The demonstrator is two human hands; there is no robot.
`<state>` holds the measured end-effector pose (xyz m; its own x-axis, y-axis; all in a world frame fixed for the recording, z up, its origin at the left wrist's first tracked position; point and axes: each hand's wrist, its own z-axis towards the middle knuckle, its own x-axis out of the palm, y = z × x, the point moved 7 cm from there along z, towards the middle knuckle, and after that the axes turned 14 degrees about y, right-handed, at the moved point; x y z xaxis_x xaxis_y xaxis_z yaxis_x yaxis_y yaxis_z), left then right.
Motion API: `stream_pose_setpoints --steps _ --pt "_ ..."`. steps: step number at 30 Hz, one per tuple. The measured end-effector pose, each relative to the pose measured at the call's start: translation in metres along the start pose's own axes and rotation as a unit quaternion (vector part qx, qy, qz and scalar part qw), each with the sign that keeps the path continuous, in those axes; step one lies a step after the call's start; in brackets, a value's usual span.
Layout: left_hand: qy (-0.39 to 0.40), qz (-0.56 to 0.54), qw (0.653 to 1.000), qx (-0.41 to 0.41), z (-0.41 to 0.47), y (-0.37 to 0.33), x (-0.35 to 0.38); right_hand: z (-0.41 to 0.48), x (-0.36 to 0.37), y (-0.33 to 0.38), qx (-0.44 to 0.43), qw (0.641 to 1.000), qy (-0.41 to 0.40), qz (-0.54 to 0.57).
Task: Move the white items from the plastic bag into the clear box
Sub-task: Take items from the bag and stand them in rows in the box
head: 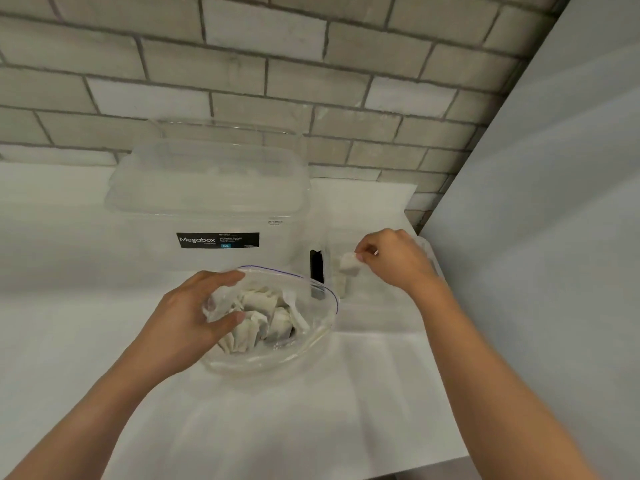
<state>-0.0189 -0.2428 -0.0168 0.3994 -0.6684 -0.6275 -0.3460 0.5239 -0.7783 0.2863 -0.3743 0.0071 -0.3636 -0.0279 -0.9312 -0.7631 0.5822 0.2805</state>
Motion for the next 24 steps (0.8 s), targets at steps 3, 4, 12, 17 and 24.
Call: stream_pose_setpoints --steps 3,4,12,17,24 --pt "0.001 0.008 1.000 -0.003 -0.001 -0.002 0.002 0.022 0.037 0.000 -0.003 0.992 0.124 -0.004" --pt "0.000 0.013 1.000 -0.004 -0.001 -0.002 0.002 0.027 0.048 0.000 -0.002 0.988 0.157 -0.008" --pt "-0.014 0.016 1.000 -0.010 -0.004 -0.004 -0.002 0.047 0.075 -0.006 0.027 0.989 0.139 -0.030" --pt "-0.008 0.017 1.000 -0.014 -0.002 -0.005 -0.001 0.048 0.081 -0.008 0.032 0.989 0.140 -0.030" --pt "0.010 0.046 0.999 -0.004 -0.001 -0.003 0.001 0.023 0.041 -0.006 0.022 0.998 0.038 0.039"
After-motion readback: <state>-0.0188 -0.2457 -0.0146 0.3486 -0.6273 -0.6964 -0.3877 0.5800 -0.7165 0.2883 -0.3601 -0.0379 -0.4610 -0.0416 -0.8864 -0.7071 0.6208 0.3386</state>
